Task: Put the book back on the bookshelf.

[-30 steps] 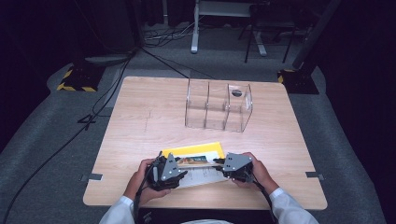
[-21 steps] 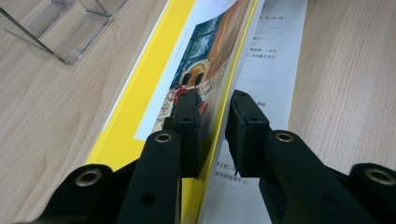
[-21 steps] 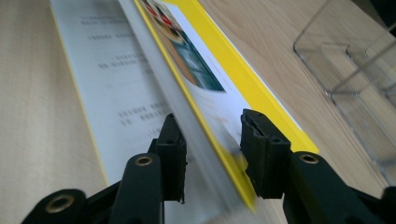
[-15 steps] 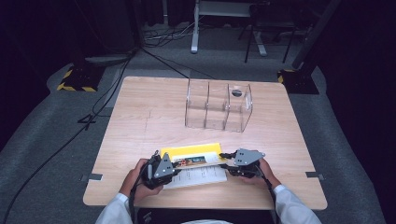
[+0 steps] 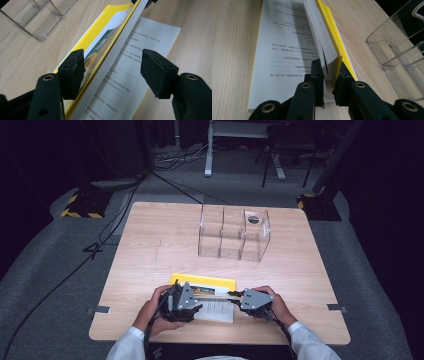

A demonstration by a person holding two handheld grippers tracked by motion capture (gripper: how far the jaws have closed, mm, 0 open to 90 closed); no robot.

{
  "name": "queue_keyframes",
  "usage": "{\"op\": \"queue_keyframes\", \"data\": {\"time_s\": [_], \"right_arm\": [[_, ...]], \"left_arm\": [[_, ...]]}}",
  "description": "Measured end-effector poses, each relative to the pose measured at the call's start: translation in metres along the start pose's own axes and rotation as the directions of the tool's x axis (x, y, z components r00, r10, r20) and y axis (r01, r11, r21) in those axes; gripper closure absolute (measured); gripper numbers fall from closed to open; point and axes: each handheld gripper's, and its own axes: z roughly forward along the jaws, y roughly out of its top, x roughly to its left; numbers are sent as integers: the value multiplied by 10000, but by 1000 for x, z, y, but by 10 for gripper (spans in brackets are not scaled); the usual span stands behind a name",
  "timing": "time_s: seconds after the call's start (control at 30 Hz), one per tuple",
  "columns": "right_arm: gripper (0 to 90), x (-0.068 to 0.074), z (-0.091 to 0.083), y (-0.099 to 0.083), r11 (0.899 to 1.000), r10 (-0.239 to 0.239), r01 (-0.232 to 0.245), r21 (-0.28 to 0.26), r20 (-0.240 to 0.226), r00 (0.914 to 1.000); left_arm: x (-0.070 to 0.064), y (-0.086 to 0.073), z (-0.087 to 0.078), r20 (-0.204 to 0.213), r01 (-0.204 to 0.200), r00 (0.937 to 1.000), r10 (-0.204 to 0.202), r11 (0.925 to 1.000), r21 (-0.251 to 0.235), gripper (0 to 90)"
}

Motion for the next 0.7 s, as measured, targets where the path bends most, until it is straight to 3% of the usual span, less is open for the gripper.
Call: {"op": "queue_keyframes", "data": {"time_s": [0.13, 0.23, 0.33, 0.37, 0.47, 0.6, 0.67, 0.7], "right_arm": [[814, 1, 0, 4, 10000, 12, -12, 12, 6, 10000], [820, 2, 0, 8, 10000, 89, -90, -34, -47, 9999], [821, 3, -1, 11, 9998, 159, -160, -90, -74, 9998], [820, 4, -1, 12, 9998, 175, -176, -76, -95, 9998], [807, 4, -1, 13, 9997, 206, -206, -100, -48, 9998], [741, 0, -2, 13, 9953, 851, -855, -454, -116, 9963], [728, -1, -3, 12, 9929, 1015, -1025, -601, -196, 9946], [659, -4, -5, 11, 9862, 1371, -1383, -906, -194, 9904]], "left_arm": [[-1, 7, 7, -159, 399, 9991, -400, 9992, -77, 369], [-3, 12, 13, -374, 374, 9986, -375, 9993, -14, 370], [-8, 16, 17, -746, 155, 9971, -141, 9997, 179, 436], [-9, 17, 18, -852, 30, 9964, -17, 9999, 153, 521], [-8, 16, 17, -525, -217, 9984, 226, 9996, 164, 631], [-5, 9, 16, -114, -460, 9989, 459, 9989, -66, 748], [-4, 6, 16, 81, -558, 9984, 559, 9984, -92, 764], [-2, 4, 15, 91, -536, 9985, 539, 9982, -263, 796]]}}
